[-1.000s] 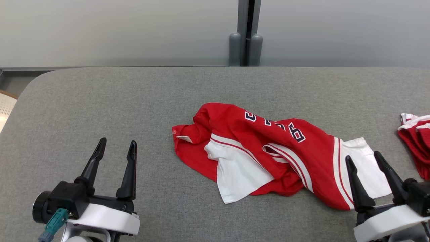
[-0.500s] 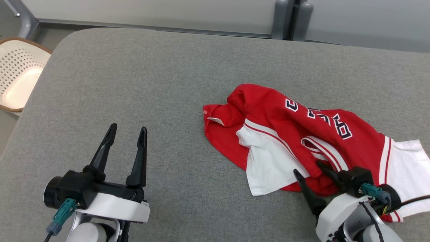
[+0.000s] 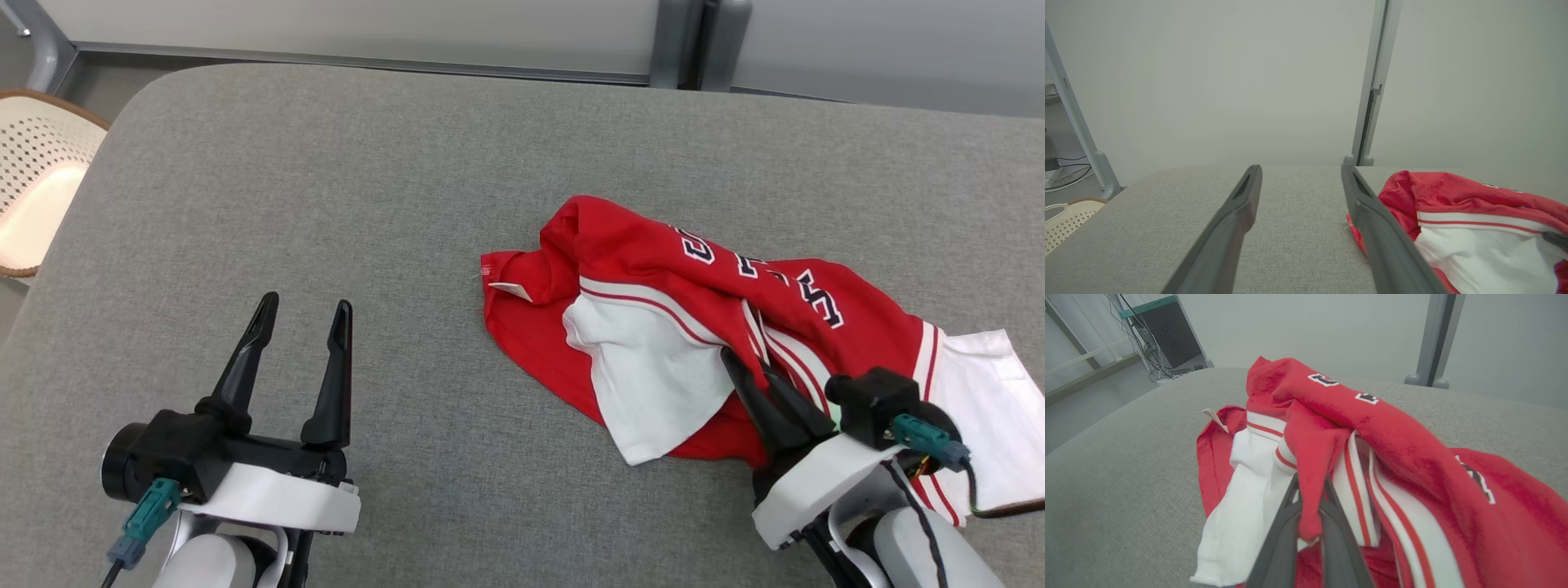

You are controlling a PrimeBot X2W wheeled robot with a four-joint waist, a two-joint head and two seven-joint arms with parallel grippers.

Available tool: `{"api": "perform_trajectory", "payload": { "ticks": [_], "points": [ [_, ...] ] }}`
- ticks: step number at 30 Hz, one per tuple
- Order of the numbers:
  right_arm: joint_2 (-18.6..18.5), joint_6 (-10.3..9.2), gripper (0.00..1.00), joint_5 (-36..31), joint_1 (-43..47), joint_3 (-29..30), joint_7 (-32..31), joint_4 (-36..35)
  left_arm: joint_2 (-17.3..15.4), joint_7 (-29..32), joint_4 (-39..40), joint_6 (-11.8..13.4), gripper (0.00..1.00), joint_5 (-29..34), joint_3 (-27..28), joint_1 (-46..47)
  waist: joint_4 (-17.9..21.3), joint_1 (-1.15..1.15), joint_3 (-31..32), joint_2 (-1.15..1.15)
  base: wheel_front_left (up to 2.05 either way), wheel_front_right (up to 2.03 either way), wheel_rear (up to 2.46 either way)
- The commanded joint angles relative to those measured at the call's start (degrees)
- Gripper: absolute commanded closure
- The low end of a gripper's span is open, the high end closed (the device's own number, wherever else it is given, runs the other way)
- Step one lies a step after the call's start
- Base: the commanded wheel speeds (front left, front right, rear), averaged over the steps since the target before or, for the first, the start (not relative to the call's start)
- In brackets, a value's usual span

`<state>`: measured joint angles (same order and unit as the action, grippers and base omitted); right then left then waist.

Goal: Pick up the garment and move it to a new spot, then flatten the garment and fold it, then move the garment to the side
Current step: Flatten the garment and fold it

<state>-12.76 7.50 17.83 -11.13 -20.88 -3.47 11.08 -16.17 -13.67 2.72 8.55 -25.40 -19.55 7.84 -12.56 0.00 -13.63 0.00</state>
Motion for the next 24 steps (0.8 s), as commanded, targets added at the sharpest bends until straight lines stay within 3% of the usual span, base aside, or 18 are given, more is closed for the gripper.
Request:
{"api": "perform_trajectory", "payload": {
  "ticks": [1, 6, 12, 17, 20, 22, 23, 24],
  "points": [
    [-0.74, -0.02, 1.00, 0.55, -0.66, 0.41, 1.08, -1.93, -0.51, -0.20, -0.07, 0.03, 0.00, -0.06, 0.25, 0.12, 0.82, 0.00, 0.29, 0.00, 0.00, 0.00, 0.00],
    [-1.56, -0.02, 1.00, 1.63, 1.07, 5.76, 1.14, -8.12, -1.21, 0.25, 0.64, 0.59, 0.00, 0.09, 0.66, -0.08, 3.02, 0.00, 0.70, 0.00, 0.00, 0.00, 0.00],
    [-0.03, -0.02, 1.00, 4.76, 8.08, 19.87, -3.42, -13.71, -2.24, 0.78, 1.82, 1.12, 0.00, 0.04, 1.17, -0.71, 5.90, 0.00, 0.72, 0.00, 0.00, 0.00, 0.00],
    [1.66, -0.01, 1.00, 8.49, 12.15, 28.00, -6.96, -12.52, -2.65, 0.88, 2.41, 1.21, 0.00, -0.13, 1.33, -0.31, 6.96, 0.00, 0.20, 0.00, 0.00, 0.00, 0.00],
    [1.81, -0.02, 1.00, 10.06, 12.86, 29.09, -7.43, -9.29, -2.78, 0.83, 2.56, 1.31, 0.00, -0.19, 1.35, 0.10, 7.43, 0.00, -0.31, 0.00, 0.00, 0.00, 0.00],
    [1.15, -0.02, 0.78, 9.09, 12.45, 28.63, -6.17, -7.14, -2.72, 0.82, 2.46, 1.19, 0.00, -0.22, 1.19, 0.45, 7.60, 0.00, -0.56, 0.00, 0.00, 0.00, 0.00],
    [1.61, -0.02, 0.00, 9.35, 12.08, 28.25, -5.52, -6.60, -2.71, 0.79, 2.38, 1.15, 0.00, -0.25, 1.14, 0.59, 7.70, 0.00, -0.60, 0.00, 0.00, 0.00, 0.00],
    [1.79, -0.01, 0.00, 9.48, 11.55, 27.94, -4.40, -6.51, -2.71, 0.73, 2.34, 1.17, 0.00, -0.25, 1.15, 0.70, 7.81, 0.00, -0.63, 0.00, 0.00, 0.00, 0.00]
  ]
}}
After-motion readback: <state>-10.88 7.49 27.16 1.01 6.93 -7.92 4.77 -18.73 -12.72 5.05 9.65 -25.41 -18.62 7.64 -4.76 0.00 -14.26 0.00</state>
